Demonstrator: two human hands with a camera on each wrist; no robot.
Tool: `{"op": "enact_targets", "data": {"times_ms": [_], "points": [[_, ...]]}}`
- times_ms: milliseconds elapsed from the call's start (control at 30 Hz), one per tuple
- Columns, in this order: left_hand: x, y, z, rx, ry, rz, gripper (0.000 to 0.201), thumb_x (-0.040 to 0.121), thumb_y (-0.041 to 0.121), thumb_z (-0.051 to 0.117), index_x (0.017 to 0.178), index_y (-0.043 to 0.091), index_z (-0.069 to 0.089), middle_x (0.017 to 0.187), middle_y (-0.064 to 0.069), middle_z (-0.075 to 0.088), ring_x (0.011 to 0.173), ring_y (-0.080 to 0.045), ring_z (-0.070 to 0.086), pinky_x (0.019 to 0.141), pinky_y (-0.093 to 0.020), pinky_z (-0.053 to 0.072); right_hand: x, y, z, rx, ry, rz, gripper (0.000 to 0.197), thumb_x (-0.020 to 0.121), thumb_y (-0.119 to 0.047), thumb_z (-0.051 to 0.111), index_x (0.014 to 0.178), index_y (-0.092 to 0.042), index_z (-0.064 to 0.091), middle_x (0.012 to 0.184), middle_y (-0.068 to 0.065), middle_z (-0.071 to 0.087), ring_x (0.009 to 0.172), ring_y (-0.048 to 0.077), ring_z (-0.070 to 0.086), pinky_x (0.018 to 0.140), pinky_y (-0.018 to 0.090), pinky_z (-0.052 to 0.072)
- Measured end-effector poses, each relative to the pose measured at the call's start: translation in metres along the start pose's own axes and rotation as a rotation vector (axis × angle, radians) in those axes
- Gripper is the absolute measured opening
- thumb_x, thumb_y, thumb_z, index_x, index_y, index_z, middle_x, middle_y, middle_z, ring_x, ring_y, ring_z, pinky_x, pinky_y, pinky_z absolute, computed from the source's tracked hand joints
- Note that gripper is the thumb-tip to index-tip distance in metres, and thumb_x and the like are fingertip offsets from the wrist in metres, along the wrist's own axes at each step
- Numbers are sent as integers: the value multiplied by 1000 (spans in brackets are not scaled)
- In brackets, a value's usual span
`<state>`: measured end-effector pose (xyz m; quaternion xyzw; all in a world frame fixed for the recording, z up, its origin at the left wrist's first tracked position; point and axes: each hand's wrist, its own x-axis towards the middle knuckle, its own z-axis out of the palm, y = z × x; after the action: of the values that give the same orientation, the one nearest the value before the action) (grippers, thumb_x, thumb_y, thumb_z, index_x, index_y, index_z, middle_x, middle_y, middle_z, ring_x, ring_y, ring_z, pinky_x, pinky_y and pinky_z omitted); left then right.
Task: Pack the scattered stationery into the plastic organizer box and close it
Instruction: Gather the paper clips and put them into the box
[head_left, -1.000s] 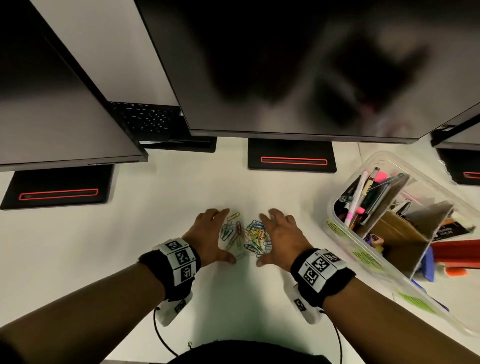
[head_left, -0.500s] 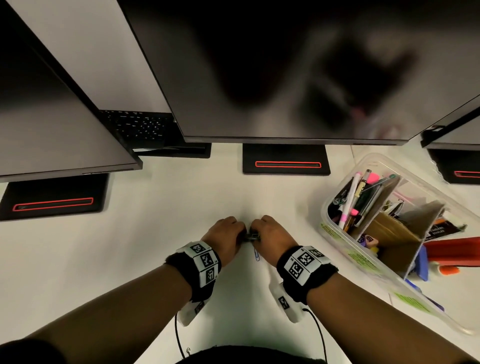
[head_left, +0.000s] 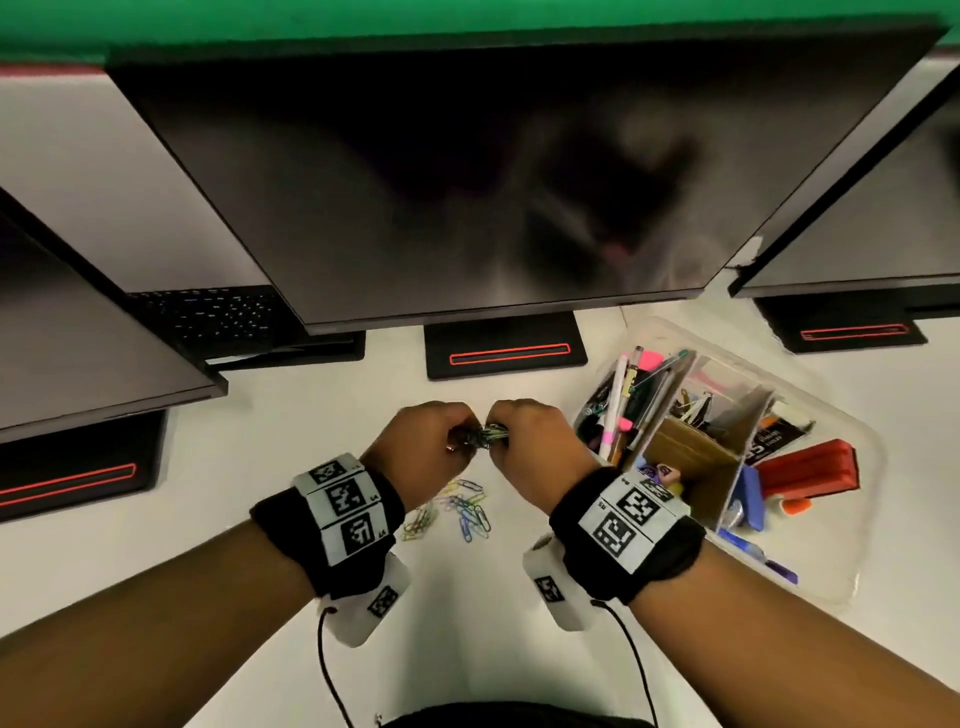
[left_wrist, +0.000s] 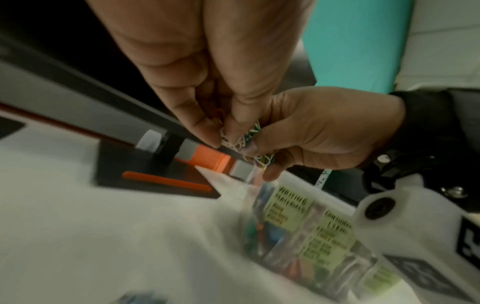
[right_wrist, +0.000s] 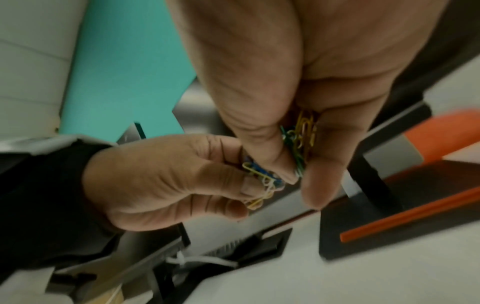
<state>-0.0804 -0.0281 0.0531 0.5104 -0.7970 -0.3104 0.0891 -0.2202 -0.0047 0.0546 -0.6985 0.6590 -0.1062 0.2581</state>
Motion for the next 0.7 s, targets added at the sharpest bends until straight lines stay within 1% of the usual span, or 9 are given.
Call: {"op": "enact_targets", "data": {"times_ms": [133,167,300,367,433,500,567,633,700], "points": [[17,49,-12,33,50,111,15,86,15,61,99,16,67,89,2,65,76,-10,50,61,-16,31,-16,13,-51,6,94,66,18,85,-5,51,96,-8,64,95,13,67,91,28,60,69,23,34],[24,64,-10,25,48,129,14,85,16,61,99,16,67,88,3,64,75,-10,49,61,-16,31,-21,21,-64,15,117,91,17,85,-5,52,95,-8,65,93,13,67,89,28,60,68,22,33],[56,113,10,-2,6,168,17,83,16,63,99,16,67,94,-3,68,87,-19,61,73,-23,43,-36,62,-100,22,161,216,16,85,-5,55,96,-9,66,92,12,67,80,24,55,68,21,33],[72,136,27,-19,-26,174,16,83,14,62,98,14,67,95,-6,69,90,-23,62,74,-24,46,-41,88,-111,38,181,292,17,84,-5,56,96,-10,67,95,12,68,81,24,55,70,22,36],[86,154,42,-4,-49,173,19,82,13,61,101,13,66,99,-8,70,94,-25,63,80,-29,50,-42,111,-116,67,201,369,20,83,-6,59,99,-13,68,99,12,69,86,26,58,75,24,42],[98,167,56,19,-70,166,22,83,12,60,104,12,66,104,-10,69,99,-27,62,83,-29,49,-40,130,-119,76,196,438,23,83,-7,60,105,-13,67,104,13,69,95,28,62,81,27,45],[108,175,67,53,-95,155,23,84,11,61,107,11,65,108,-10,67,102,-27,60,81,-26,45,-36,143,-119,81,177,479,23,84,-7,60,105,-9,67,107,14,68,101,30,61,80,26,43],[115,178,73,80,-114,136,23,84,10,60,106,10,65,109,-11,67,104,-28,59,79,-26,42,-33,149,-118,88,157,503,20,84,-8,60,103,-6,67,108,16,67,102,31,61,81,27,44],[120,179,77,84,-146,121,25,84,7,58,109,9,64,109,-12,67,105,-30,59,84,-28,44,-30,152,-117,88,147,531,21,85,-10,60,105,-5,66,108,17,67,102,30,61,83,30,47]]}}
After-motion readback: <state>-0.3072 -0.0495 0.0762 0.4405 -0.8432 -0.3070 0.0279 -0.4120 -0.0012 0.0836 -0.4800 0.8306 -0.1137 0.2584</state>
